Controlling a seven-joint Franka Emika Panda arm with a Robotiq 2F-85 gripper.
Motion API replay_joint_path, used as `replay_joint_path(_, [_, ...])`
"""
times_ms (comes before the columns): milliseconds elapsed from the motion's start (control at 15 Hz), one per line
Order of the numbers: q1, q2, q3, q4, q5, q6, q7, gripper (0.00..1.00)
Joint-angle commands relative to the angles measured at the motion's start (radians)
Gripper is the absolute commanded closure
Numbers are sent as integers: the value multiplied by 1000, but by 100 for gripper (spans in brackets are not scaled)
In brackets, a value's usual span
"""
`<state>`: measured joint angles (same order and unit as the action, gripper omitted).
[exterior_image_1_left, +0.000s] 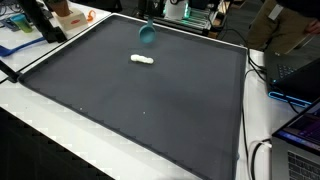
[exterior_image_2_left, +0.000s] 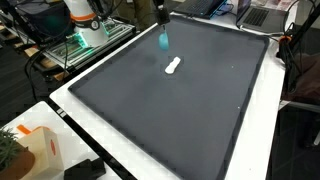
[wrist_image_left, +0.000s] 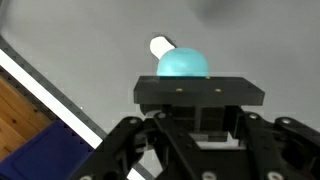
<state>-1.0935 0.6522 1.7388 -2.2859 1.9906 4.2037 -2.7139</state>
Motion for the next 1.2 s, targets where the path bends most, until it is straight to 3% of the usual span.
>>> replay_joint_path(0, [31, 71, -1, -21, -72, 17, -37, 73])
replay_joint_path(267, [90, 170, -12, -43, -159, 53, -25, 73])
replay_joint_path(533, [129, 124, -73, -22, -170, 32, -26, 73])
replay_joint_path(933, [172, 147, -119, -2, -212, 29, -26, 73])
replay_joint_path(1133, [211, 143, -172, 28, -227, 26, -28, 73])
